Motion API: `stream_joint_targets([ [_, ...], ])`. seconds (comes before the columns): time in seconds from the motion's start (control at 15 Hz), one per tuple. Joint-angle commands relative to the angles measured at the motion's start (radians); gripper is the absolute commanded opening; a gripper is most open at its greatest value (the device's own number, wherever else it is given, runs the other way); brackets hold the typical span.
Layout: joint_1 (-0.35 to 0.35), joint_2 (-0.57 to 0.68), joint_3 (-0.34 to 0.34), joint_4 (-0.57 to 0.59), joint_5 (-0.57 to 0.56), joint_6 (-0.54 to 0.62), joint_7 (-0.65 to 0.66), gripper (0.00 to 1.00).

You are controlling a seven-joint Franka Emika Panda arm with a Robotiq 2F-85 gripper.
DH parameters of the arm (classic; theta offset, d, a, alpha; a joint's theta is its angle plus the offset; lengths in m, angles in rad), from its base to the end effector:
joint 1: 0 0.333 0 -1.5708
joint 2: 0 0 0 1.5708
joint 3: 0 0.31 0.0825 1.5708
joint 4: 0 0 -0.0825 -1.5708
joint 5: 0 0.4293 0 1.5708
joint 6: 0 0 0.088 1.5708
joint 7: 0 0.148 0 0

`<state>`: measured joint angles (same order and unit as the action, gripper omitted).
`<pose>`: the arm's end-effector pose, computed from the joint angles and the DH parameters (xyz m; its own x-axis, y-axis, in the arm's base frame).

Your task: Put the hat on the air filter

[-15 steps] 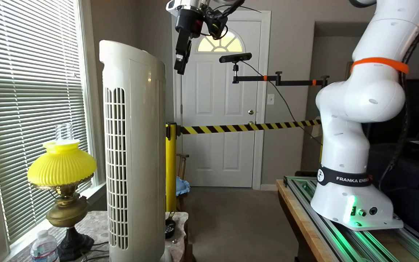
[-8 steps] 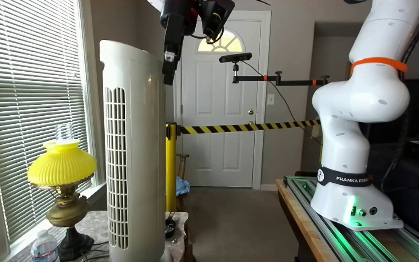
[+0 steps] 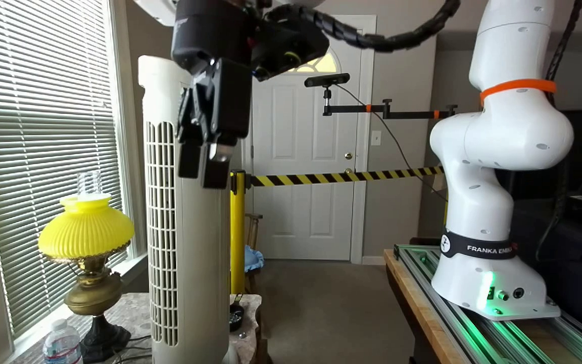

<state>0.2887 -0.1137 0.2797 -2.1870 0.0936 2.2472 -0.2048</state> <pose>0.4816 0.3150 0.3829 0.7400 0.6495 0.1748 0.6616 -0.7497 -0.0153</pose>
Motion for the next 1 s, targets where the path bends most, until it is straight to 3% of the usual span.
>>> stream_joint_targets([
  [0.0, 0.009, 0.204, 0.021, 0.146, -0.147, 0.007, -0.074, 1.0],
  [0.53, 0.024, 0.421, 0.016, 0.254, -0.422, 0.011, -0.282, 1.0],
  [0.73, 0.031, 0.475, 0.0, 0.258, -0.528, 0.063, -0.283, 1.0],
  [0.93, 0.033, 0.521, 0.003, 0.267, -0.542, 0.086, -0.272, 1.0],
])
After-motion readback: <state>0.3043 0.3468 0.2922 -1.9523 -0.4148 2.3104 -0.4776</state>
